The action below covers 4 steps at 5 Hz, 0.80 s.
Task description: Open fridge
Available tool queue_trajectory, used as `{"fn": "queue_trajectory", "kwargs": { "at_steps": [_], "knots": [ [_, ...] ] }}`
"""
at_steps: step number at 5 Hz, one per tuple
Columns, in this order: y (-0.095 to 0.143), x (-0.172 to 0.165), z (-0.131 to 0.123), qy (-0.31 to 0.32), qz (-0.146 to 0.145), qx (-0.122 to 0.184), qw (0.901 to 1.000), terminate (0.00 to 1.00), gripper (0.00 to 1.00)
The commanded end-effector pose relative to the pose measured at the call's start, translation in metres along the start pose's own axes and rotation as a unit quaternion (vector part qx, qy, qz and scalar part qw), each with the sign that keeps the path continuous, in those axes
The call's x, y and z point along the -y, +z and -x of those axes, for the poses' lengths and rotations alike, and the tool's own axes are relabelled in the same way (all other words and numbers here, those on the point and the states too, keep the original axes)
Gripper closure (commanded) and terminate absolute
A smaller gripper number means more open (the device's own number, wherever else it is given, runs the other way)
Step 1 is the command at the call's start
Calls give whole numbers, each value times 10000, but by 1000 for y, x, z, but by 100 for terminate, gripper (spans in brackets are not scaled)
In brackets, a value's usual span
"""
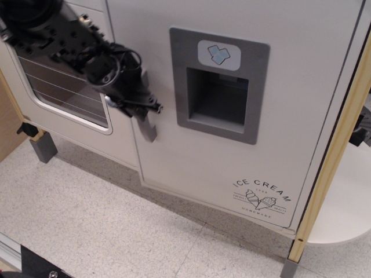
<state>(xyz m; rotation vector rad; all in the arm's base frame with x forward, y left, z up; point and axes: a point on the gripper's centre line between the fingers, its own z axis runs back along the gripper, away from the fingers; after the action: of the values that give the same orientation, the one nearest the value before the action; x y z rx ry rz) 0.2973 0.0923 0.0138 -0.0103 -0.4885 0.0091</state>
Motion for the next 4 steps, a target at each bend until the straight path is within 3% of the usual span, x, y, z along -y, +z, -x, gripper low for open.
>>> {"fn": "queue_trajectory", "kwargs": {
  "at_steps": [1, 2, 3, 4],
  "knots": [
    [41, 3, 28, -379, 191, -27, 9991, 0, 100],
    [52, 4, 36, -197, 203, -488, 9984, 0, 0],
    [57, -5, 42, 7, 245, -1025, 9944, 0, 0],
    [59, -19, 60, -171, 149, -1447, 9892, 0, 0]
  ]
}}
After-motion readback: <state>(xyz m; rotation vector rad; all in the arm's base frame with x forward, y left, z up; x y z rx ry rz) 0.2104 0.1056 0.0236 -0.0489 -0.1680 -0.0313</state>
